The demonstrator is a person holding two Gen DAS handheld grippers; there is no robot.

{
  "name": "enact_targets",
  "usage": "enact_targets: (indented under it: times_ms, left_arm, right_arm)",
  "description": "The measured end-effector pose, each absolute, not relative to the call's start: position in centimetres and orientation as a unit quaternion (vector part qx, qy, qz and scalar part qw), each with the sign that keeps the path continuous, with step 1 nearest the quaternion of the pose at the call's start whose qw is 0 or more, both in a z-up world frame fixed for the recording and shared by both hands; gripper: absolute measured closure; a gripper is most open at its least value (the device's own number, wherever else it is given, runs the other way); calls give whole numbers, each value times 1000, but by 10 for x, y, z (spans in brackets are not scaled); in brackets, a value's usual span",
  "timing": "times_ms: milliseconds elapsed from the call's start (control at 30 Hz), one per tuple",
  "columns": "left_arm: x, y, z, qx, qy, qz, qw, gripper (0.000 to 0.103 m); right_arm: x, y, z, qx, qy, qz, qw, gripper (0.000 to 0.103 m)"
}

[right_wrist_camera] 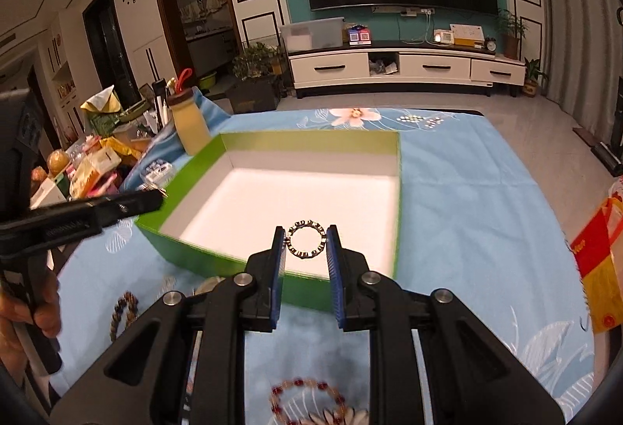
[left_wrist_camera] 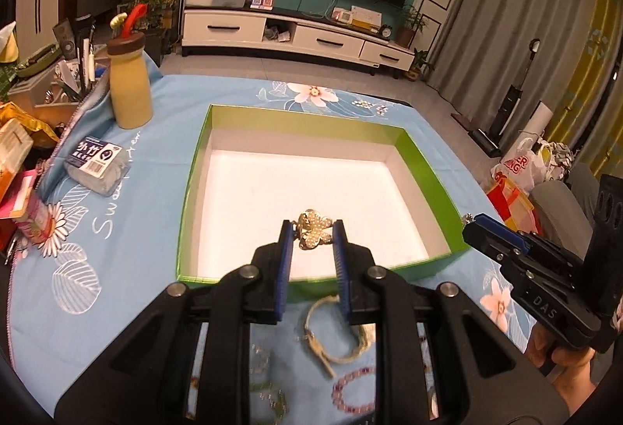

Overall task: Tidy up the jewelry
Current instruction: 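Carry both items into the green box and open both tools, then withdraw both tools from the box back over the jewelry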

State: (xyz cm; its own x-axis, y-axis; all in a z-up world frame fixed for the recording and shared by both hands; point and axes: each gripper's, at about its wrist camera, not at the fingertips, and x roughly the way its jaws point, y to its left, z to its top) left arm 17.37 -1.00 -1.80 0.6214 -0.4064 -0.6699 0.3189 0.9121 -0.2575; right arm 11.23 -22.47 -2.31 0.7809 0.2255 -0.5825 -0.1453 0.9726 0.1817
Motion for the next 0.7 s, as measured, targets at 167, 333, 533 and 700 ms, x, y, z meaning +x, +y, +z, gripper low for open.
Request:
enact_targets:
  times_ms: [167, 333, 533, 700]
  left_arm:
    - [202, -18, -30, -58, 407, -183, 893, 83]
    - [214, -23, -36, -63, 423, -176, 886, 70]
    - [204, -7, -32, -74, 414, -163, 892, 39]
    - [182, 19, -28, -78, 406, -136, 900, 24]
  right_arm:
    - [144, -221, -28, 70, 328, 95, 937, 82]
    - [169, -224, -46, 82, 356, 82, 927, 74]
    - [153, -251, -50, 126, 351, 67, 925, 62]
    - [129, -272, -46, 143, 342, 53, 927, 62]
